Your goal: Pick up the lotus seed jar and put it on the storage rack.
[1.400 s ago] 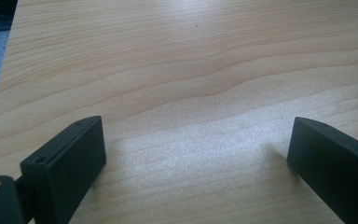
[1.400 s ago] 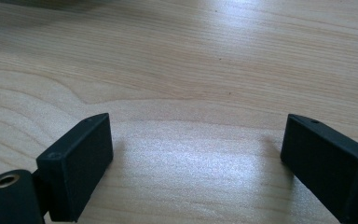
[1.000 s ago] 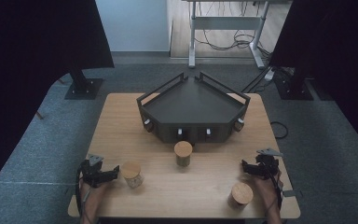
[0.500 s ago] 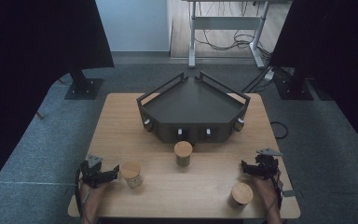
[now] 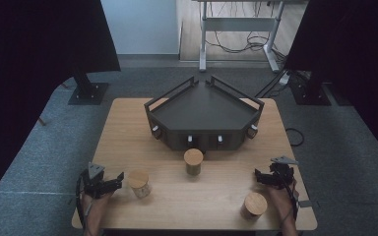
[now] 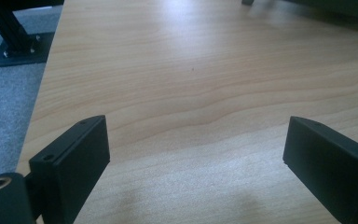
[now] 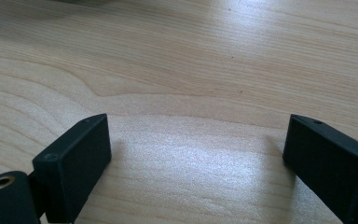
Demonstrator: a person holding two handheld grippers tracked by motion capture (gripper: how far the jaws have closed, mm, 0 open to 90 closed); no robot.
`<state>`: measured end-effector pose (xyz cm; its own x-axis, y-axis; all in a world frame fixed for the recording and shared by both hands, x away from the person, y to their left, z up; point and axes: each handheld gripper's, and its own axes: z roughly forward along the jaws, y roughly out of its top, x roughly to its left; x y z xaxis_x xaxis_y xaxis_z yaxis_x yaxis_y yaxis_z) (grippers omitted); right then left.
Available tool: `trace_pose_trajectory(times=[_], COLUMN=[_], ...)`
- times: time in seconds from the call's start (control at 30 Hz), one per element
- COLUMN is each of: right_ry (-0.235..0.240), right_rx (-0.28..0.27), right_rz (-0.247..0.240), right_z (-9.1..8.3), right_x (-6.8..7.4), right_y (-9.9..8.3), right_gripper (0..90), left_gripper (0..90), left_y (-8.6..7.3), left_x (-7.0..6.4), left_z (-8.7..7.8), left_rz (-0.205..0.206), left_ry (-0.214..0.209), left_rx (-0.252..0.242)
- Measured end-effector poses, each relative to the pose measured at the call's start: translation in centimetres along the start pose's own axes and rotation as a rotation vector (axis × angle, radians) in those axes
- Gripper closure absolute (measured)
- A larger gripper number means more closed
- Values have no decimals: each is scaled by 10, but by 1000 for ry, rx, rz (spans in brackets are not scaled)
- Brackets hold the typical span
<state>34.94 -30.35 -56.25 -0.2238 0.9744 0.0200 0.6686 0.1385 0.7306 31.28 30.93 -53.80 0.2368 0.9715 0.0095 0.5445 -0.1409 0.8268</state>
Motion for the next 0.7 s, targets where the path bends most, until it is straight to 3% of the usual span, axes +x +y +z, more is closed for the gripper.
trace_pose_trajectory(times=[0.7], right_ry=[6], right_rx=[0], right_rz=[-6], right_z=[0], right_x=[0], right_y=[0], right_gripper=[67], left_gripper=[69], left_y=[8], left_x=[0], left_z=[-19], left_rz=[-4], left_ry=[-13], left_rx=[-108])
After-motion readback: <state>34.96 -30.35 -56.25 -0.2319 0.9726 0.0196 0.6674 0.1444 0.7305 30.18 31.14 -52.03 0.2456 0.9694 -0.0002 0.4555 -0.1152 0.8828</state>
